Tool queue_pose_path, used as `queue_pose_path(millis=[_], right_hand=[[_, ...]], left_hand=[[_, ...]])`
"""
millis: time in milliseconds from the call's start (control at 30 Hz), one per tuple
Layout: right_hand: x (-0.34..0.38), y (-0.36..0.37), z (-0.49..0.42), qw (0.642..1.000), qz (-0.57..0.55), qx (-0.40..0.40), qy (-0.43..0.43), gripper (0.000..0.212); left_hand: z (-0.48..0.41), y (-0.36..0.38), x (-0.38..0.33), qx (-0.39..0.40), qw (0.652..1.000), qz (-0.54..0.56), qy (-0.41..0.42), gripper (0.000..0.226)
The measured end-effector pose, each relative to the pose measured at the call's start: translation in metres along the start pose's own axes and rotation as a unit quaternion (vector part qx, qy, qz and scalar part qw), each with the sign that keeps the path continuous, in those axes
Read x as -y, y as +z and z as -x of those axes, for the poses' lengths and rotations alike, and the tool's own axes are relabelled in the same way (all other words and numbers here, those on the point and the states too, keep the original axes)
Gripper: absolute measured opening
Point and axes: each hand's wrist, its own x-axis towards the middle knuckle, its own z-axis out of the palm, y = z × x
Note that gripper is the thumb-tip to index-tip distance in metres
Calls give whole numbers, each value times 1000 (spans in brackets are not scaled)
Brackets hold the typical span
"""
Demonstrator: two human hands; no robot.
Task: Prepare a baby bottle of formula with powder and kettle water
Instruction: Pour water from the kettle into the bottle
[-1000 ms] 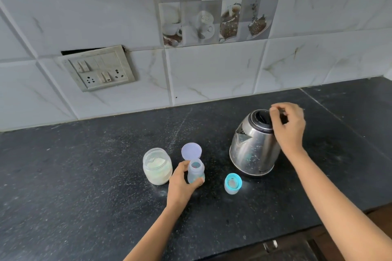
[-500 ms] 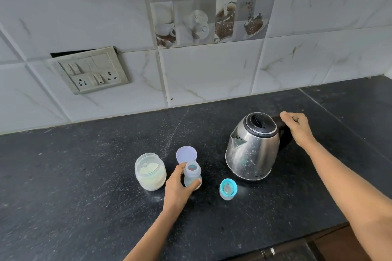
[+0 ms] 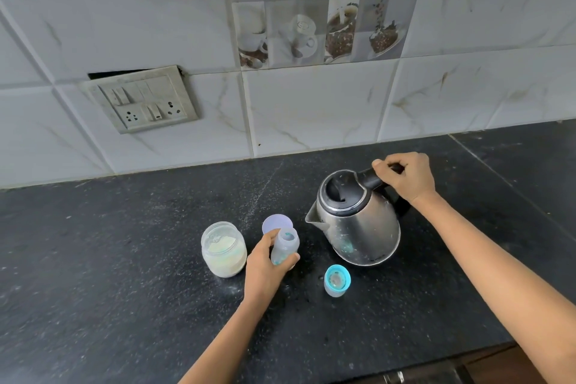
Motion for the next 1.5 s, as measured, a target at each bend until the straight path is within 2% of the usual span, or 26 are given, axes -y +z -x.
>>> queue_pose_path(millis=[233,367,667,1000,1500], right_hand=[[41,15,-7,985,156,56,-51,55],[55,15,-12,978,193,63,-55,63],[73,15,-23,950,268,87,-132,69],[81,16,-31,933,298,88,-184,67],[94,17,-37,916,312,99,-232,64]], left_hand=[[-3,-1,2,1,1000,-15,20,54],[-2,2,6,2,1000,-23,14,55],[0,5,6,14,999,-32,-11,57],[-5,7,6,31,999,-35,-16,63],[-4,1,2,26,999,-43,-16,55]])
